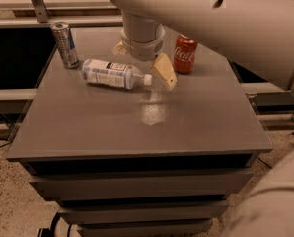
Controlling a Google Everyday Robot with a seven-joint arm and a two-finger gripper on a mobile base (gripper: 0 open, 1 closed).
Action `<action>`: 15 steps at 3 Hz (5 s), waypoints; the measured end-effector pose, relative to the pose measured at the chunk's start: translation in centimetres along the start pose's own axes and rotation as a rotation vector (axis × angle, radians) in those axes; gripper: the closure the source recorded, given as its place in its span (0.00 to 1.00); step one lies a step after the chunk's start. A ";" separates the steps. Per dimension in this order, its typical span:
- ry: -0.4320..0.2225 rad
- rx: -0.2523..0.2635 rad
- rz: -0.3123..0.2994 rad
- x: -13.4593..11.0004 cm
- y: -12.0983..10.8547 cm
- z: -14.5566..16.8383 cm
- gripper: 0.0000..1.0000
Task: Place blue plastic bottle upright
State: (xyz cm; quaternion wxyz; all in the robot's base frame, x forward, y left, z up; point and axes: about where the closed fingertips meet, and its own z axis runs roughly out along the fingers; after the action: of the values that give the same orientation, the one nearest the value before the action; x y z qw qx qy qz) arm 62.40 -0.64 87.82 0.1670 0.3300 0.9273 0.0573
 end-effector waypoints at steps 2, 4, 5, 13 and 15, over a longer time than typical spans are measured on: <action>0.005 0.104 -0.038 -0.4 -0.9 0.8 0.00; 0.120 0.033 -0.066 -0.4 -1.2 1.2 0.00; 0.206 -0.007 -0.050 0.4 -1.1 1.4 0.00; 0.331 -0.066 0.053 3.9 0.8 2.3 0.29; 0.331 -0.066 0.053 3.9 0.8 2.2 0.31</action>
Offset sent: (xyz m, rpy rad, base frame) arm 0.0009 -0.0073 -0.0062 -0.0586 0.0543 -0.0325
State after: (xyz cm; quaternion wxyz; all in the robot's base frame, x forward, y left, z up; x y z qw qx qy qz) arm 60.82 2.44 84.86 0.0210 0.3348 0.9307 0.1459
